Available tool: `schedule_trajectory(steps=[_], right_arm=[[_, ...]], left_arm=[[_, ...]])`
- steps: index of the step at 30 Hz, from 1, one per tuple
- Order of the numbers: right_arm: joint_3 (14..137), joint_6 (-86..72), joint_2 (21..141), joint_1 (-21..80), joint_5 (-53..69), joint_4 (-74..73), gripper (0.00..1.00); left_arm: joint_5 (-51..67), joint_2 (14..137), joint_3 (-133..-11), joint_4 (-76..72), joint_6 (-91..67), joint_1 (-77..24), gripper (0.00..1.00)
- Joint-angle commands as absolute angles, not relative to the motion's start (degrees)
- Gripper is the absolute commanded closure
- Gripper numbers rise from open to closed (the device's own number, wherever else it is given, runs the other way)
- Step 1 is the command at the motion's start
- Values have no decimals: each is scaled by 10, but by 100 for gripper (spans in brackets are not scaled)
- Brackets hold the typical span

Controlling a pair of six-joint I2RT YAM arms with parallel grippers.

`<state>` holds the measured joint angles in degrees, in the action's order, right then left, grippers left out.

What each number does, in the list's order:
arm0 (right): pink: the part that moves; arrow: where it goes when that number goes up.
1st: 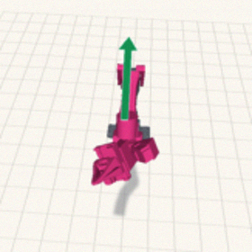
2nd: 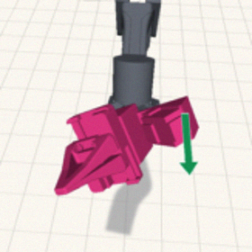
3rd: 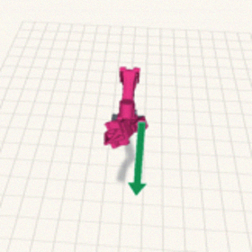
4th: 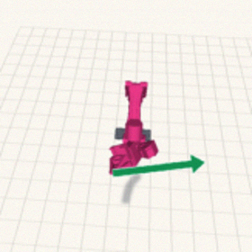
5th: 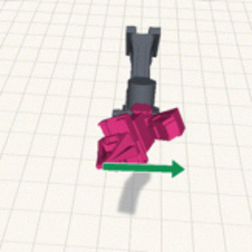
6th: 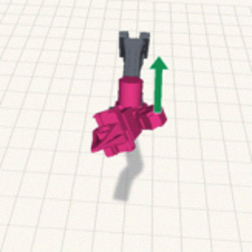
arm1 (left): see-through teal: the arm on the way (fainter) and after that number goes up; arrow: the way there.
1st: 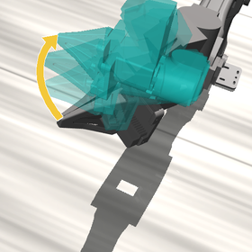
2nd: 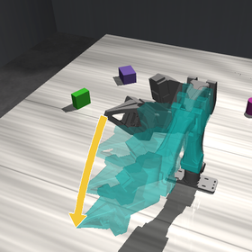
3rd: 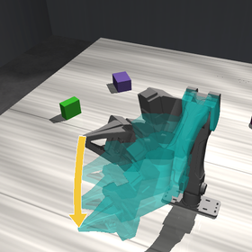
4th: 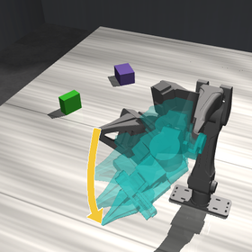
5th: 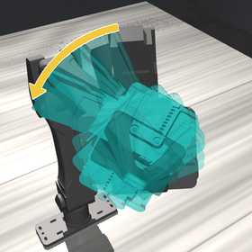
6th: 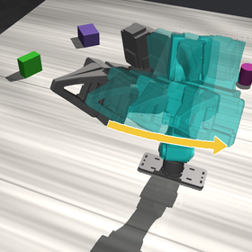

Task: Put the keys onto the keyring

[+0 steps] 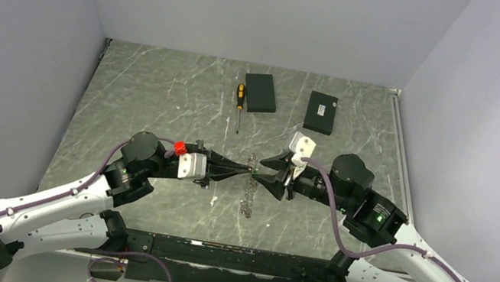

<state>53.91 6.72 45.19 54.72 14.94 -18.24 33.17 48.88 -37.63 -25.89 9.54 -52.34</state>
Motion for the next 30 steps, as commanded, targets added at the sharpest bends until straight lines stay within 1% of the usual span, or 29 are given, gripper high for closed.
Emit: schedule_trajectory(steps=[1, 6, 9, 20, 30], right_arm=[[568, 78, 455, 545, 158, -147, 59], [573, 79, 457, 545, 169, -155, 79], [579, 79, 460, 545, 176, -162, 100], [585, 64, 478, 545, 215, -160, 100], [570, 48, 493, 545, 231, -130, 100]], left_arm=[[346, 487, -394, -304, 85, -525, 100], [346, 486, -392, -303, 86, -525, 100], [345, 486, -391, -302, 87, -525, 100], [347, 492, -384, -325, 77, -525, 100], [368, 522, -374, -404, 47, -525, 100]])
